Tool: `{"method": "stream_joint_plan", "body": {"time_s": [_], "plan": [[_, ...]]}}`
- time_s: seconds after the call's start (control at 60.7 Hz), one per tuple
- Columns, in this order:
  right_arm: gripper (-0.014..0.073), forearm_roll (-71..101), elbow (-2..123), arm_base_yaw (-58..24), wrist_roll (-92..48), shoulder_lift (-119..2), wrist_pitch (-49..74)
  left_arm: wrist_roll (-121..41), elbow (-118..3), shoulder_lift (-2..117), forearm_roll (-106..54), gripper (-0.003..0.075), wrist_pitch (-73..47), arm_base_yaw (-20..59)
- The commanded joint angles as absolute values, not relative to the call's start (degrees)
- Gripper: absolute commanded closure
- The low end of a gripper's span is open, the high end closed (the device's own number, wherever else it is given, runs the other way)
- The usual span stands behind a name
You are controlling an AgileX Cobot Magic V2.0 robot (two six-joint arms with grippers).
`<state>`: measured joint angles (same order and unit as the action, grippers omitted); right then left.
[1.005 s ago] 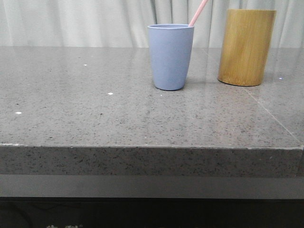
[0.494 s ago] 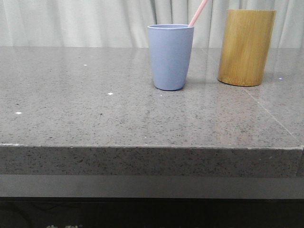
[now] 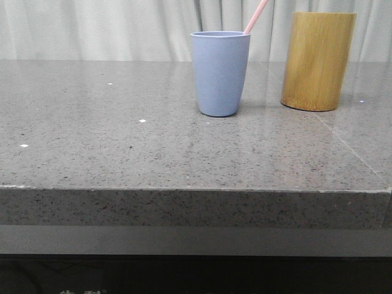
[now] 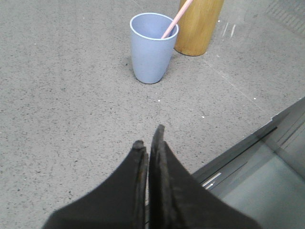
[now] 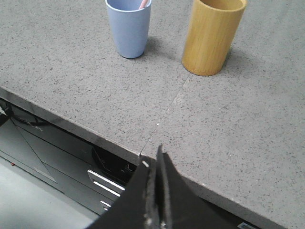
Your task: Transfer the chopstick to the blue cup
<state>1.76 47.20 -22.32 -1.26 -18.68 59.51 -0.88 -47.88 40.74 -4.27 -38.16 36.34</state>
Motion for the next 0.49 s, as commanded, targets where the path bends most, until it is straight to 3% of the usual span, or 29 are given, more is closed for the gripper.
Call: {"method": "stream_joint_plan", "body": {"time_s": [0.0, 0.478], "plan": [[0.066, 0.83, 48.26, -22.39, -1.21, -19.23, 55.92, -0.95, -49.48, 40.5, -3.47, 0.0739, -33.9, 36.67], [0.066, 0.89, 48.26, -22.39, -1.21, -19.23, 56.72, -0.95, -49.34, 40.5, -3.47, 0.0739, -33.76, 36.67]]}}
